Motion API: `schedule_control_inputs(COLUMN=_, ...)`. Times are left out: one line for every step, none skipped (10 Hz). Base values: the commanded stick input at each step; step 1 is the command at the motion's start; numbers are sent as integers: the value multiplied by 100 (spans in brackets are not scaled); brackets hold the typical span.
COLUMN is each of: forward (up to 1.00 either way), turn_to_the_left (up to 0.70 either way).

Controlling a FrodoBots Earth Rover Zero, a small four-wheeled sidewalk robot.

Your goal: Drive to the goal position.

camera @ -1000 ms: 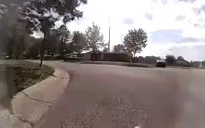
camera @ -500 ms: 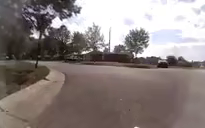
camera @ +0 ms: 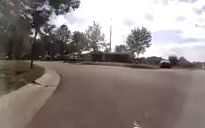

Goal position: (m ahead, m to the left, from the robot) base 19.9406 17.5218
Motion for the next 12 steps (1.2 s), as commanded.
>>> schedule_control_inputs(forward=100, turn_to_the_left=3)
schedule_control_inputs(forward=100, turn_to_the_left=25)
schedule_control_inputs(forward=100, turn_to_the_left=40)
schedule_control_inputs(forward=100, turn_to_the_left=40)
schedule_control_inputs(forward=100, turn_to_the_left=40)
schedule_control_inputs(forward=100, turn_to_the_left=25)
schedule_control_inputs(forward=100, turn_to_the_left=0)
schedule_control_inputs(forward=100, turn_to_the_left=0)
schedule_control_inputs(forward=100, turn_to_the_left=0)
schedule_control_inputs(forward=100, turn_to_the_left=0)
schedule_control_inputs(forward=100, turn_to_the_left=0)
schedule_control_inputs(forward=100, turn_to_the_left=0)
